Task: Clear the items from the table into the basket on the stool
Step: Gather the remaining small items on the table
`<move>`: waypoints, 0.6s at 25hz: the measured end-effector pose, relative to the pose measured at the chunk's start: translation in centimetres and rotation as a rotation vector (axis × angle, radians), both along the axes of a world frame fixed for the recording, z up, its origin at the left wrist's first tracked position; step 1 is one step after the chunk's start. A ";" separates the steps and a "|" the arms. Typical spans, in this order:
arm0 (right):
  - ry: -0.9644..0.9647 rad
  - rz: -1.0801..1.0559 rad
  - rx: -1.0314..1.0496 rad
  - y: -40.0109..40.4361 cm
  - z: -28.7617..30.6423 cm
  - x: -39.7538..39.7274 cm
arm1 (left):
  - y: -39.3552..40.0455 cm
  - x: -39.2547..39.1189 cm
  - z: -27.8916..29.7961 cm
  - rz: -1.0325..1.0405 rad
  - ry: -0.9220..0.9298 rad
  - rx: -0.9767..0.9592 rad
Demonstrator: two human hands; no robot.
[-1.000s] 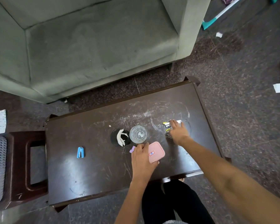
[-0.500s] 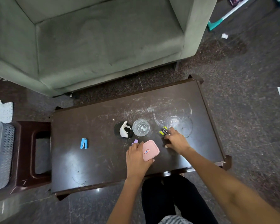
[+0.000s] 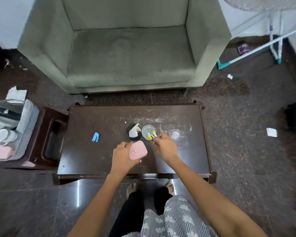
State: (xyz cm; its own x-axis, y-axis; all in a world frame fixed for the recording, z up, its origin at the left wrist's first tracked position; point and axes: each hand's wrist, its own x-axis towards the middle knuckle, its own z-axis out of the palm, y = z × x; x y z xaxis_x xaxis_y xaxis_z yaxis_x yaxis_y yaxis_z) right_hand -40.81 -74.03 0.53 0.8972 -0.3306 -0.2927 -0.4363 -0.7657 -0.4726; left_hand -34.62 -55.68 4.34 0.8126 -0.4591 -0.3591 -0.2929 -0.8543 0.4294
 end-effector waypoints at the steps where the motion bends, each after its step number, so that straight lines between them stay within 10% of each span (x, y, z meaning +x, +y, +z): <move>1: -0.014 -0.019 0.004 1.2 0.9 0.6 | 1.1 0.4 0.5 0.018 0.002 -0.019; 15: -0.026 -0.010 0.042 31.3 4.2 13.2 | 32.8 12.6 4.6 0.122 -0.066 0.064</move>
State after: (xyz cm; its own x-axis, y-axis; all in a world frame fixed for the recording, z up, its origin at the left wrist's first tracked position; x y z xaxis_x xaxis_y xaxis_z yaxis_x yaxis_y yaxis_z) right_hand -27.56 -42.71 4.77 0.9015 -0.3274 -0.2832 -0.4309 -0.7406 -0.5155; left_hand -22.01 -22.91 8.99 0.8838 -0.3334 -0.3283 -0.2109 -0.9102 0.3565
